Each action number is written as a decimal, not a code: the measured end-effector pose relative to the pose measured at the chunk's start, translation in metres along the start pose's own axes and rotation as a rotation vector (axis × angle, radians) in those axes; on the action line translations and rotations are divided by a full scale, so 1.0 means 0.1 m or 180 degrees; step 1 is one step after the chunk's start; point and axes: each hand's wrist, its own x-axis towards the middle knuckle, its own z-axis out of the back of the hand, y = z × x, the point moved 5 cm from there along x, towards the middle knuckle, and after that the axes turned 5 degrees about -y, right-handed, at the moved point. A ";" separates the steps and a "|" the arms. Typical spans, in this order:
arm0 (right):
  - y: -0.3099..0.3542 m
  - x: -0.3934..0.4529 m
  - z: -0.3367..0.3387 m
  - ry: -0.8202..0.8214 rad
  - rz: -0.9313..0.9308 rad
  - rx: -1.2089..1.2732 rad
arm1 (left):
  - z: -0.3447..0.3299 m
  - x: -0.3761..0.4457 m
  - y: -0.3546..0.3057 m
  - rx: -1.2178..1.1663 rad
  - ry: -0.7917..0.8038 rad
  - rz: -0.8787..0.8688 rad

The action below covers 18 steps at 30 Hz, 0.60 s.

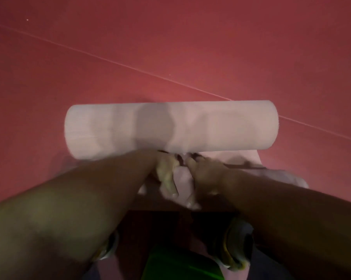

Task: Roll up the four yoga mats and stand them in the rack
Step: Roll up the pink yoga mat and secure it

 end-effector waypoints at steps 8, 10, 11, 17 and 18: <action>-0.14 0.25 0.02 0.0334 -0.0185 0.0472 | 0.11 -0.35 -0.02 0.0358 -0.1160 -0.0273; -0.15 0.27 0.08 0.0369 -0.0193 0.0484 | 0.02 -0.44 -0.06 0.0764 -0.1147 -0.0172; -0.15 0.27 0.07 0.0443 -0.0212 0.0456 | -0.07 -0.44 -0.06 0.0913 -0.1249 0.0058; -0.06 0.06 0.06 0.0173 0.0007 0.0046 | 0.02 -0.32 0.04 0.0155 -0.1050 0.0363; -0.04 -0.01 0.04 0.0185 0.0054 -0.0105 | 0.08 -0.31 0.03 0.0110 -0.0904 0.0181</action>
